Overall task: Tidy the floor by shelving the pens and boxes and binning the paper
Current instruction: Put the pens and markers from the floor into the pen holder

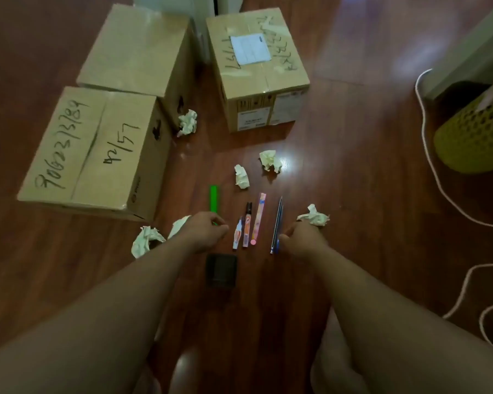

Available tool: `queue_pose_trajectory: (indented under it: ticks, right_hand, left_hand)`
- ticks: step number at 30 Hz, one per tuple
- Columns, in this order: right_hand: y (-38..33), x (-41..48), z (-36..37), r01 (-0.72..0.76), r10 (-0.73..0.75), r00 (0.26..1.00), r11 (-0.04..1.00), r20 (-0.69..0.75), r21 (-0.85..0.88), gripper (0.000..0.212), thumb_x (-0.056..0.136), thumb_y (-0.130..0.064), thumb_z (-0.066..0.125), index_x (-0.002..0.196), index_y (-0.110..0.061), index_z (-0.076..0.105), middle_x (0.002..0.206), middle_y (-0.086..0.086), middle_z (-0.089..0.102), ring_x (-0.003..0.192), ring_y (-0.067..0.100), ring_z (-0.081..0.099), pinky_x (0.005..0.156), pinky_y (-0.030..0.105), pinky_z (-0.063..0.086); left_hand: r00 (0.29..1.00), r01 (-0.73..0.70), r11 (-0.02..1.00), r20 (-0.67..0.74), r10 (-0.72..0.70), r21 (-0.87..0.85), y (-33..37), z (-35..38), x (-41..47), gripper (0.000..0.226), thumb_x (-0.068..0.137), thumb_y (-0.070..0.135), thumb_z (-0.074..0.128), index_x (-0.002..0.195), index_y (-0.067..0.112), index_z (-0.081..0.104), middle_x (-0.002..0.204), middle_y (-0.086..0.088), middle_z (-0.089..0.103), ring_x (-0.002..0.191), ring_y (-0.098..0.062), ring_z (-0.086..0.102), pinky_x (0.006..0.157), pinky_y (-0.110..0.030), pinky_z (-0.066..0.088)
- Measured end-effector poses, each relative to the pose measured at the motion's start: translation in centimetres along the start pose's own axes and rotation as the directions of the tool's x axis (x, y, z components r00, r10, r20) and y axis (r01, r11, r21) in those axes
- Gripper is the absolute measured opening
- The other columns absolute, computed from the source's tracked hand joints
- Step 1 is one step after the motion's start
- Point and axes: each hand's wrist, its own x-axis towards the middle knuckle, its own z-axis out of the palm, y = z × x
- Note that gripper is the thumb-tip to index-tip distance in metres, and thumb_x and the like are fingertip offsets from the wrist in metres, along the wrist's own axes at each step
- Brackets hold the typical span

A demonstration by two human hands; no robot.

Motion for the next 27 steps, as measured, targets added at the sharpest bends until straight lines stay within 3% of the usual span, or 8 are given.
queue_pose_trajectory:
  ticks: [6, 10, 13, 16, 20, 22, 25, 27]
  right_hand:
    - [1.1, 4.6, 4.4, -0.223, 0.226, 0.974, 0.972, -0.027, 0.076, 0.032, 0.101, -0.037, 0.067, 0.103, -0.006, 0.075, 0.097, 0.009, 0.069, 0.087, 0.027, 0.064, 0.071, 0.032, 0.049]
    - [1.7, 5.8, 5.5, -0.307, 0.318, 0.945, 0.942, -0.071, 0.136, 0.029, 0.1, -0.036, 0.07, 0.085, -0.012, 0.064, 0.084, 0.004, 0.059, 0.083, 0.027, 0.061, 0.068, 0.033, 0.046]
    - [1.3, 6.2, 6.0, -0.316, 0.326, 0.943, 0.94, -0.067, 0.13, 0.027, 0.096, -0.038, 0.074, 0.099, -0.011, 0.072, 0.099, 0.008, 0.07, 0.093, 0.028, 0.07, 0.076, 0.039, 0.058]
    - [1.2, 6.5, 6.2, -0.336, 0.344, 0.937, 0.933, -0.053, 0.126, 0.034, 0.094, -0.04, 0.077, 0.108, -0.01, 0.072, 0.11, 0.011, 0.071, 0.1, 0.031, 0.071, 0.081, 0.04, 0.059]
    - [0.9, 6.7, 5.9, -0.356, 0.364, 0.931, 0.926, -0.038, 0.128, 0.037, 0.09, -0.045, 0.08, 0.096, -0.011, 0.067, 0.106, 0.012, 0.071, 0.096, 0.03, 0.072, 0.074, 0.038, 0.059]
    - [0.9, 6.7, 5.1, -0.353, 0.363, 0.931, 0.923, -0.043, 0.154, 0.038, 0.089, -0.044, 0.081, 0.084, -0.012, 0.062, 0.103, 0.011, 0.073, 0.091, 0.028, 0.073, 0.066, 0.036, 0.058]
    - [0.4, 6.9, 4.4, -0.321, 0.351, 0.936, 0.889, -0.034, 0.327, 0.042, 0.08, -0.044, 0.083, 0.102, -0.01, 0.075, 0.107, 0.011, 0.077, 0.096, 0.029, 0.075, 0.08, 0.043, 0.064]
    - [-1.2, 5.4, 3.5, -0.251, 0.296, 0.954, 0.879, -0.05, 0.406, 0.035, 0.084, -0.042, 0.082, 0.101, -0.011, 0.076, 0.099, 0.009, 0.078, 0.09, 0.026, 0.075, 0.073, 0.041, 0.062]
  left_hand:
    - [0.997, 0.074, 0.996, -0.039, -0.072, 0.052, -0.4, 5.3, 4.8, 0.025, 0.099, 0.034, 0.075, 0.118, 0.018, 0.076, 0.124, -0.003, 0.075, 0.114, -0.022, 0.068, 0.093, -0.035, 0.055]
    - [0.991, 0.128, 0.988, -0.056, -0.123, 0.086, -0.5, 7.1, 6.7, 0.024, 0.096, 0.034, 0.077, 0.11, 0.016, 0.072, 0.112, -0.007, 0.074, 0.106, -0.026, 0.071, 0.092, -0.041, 0.061]
    - [0.986, 0.144, 0.982, -0.099, -0.133, 0.12, -0.6, 7.7, 7.9, 0.028, 0.095, 0.039, 0.078, 0.108, 0.015, 0.07, 0.107, -0.009, 0.074, 0.101, -0.03, 0.072, 0.091, -0.047, 0.063]
    - [0.982, 0.172, 0.98, -0.097, -0.162, 0.101, -0.8, 8.0, 8.7, 0.031, 0.094, 0.044, 0.077, 0.1, 0.014, 0.071, 0.101, -0.009, 0.075, 0.095, -0.029, 0.074, 0.087, -0.045, 0.063]
    - [0.981, 0.185, 0.982, -0.073, -0.181, 0.048, -0.5, 7.6, 8.8, 0.035, 0.092, 0.042, 0.081, 0.097, 0.008, 0.075, 0.097, -0.011, 0.077, 0.09, -0.027, 0.074, 0.071, -0.034, 0.054]
    - [0.976, 0.187, 0.982, -0.118, -0.185, 0.008, 0.1, 6.7, 8.2, 0.037, 0.092, 0.041, 0.081, 0.103, 0.007, 0.075, 0.102, -0.012, 0.075, 0.095, -0.027, 0.073, 0.07, -0.033, 0.051]
    - [0.97, 0.108, 0.987, -0.203, -0.13, -0.118, 0.9, 4.5, 6.1, 0.027, 0.09, 0.03, 0.084, 0.102, 0.01, 0.07, 0.099, -0.005, 0.071, 0.095, -0.024, 0.071, 0.07, -0.033, 0.054]
    - [0.973, 0.032, 0.984, -0.218, -0.071, -0.178, 1.5, 2.6, 3.8, 0.023, 0.091, 0.026, 0.084, 0.099, 0.014, 0.065, 0.092, 0.003, 0.067, 0.086, -0.014, 0.068, 0.063, -0.025, 0.051]
